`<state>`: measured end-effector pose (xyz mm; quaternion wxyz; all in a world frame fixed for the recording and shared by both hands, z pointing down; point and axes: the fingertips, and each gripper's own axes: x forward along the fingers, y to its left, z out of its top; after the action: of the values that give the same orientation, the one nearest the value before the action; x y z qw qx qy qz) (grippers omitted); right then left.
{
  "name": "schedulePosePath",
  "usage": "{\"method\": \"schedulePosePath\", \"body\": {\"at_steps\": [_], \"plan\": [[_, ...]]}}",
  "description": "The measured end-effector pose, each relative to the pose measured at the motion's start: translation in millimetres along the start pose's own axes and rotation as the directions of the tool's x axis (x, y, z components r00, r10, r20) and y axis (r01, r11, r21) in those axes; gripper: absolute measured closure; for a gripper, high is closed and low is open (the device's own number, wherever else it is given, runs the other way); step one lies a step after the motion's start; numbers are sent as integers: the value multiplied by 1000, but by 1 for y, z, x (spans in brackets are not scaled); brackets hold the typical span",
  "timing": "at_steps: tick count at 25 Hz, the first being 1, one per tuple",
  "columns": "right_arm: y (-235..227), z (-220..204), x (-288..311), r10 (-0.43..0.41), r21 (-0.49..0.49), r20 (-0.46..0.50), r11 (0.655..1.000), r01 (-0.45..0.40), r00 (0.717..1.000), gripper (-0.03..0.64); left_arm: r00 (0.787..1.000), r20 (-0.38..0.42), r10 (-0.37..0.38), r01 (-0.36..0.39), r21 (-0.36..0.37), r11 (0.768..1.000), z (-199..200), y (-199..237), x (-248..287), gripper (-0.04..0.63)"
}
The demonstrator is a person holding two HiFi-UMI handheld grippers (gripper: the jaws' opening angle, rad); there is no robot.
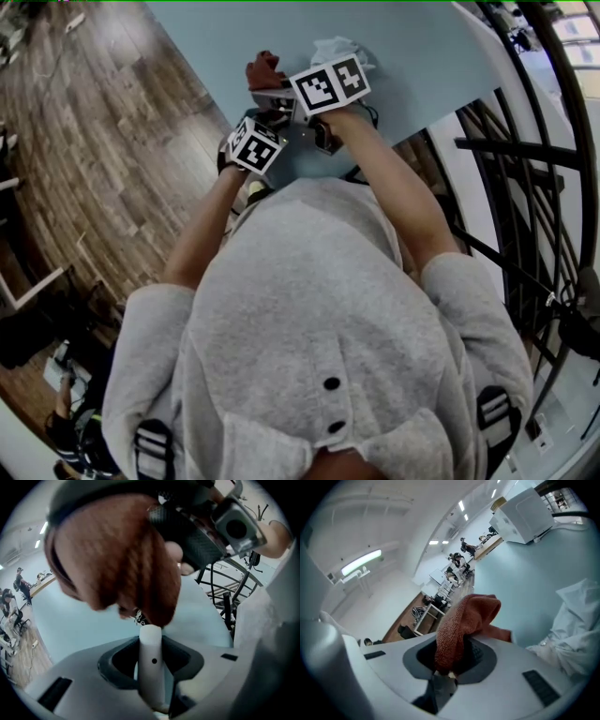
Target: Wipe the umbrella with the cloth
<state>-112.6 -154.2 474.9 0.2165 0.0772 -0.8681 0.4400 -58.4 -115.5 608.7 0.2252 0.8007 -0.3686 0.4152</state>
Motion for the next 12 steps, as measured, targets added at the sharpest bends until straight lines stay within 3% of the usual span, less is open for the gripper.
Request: {"method": "schedulePosePath", "body": {"at_steps": [3,5,6,8,10,12], "plan": [[20,32,-7,158,68,116,984,-166,981,546,1000,6,0,0,2,1000,0,2,-1,439],[9,42,-11,170,182,183,962,-203,968,546,1000,13,-7,7,3,1000,2,1,-1,439],[-7,41,-12,123,245,184,955,-167,975,546,1000,17,-10,9,5,1000,4,0,-1,439],[-54,25,-16,-57,304,108,953,21,992,546,1000,18,-12,12,6,1000,5,-3,-1,439],[-95,5,-23,-255,274,-17,929,250,967,546,1000,17,-16,16,4,1000,4,-4,-1,439],[-112,-7,-30,-347,231,-101,904,361,933,546,1000,18,-18,18,6,1000,3,-3,-2,439]]}}
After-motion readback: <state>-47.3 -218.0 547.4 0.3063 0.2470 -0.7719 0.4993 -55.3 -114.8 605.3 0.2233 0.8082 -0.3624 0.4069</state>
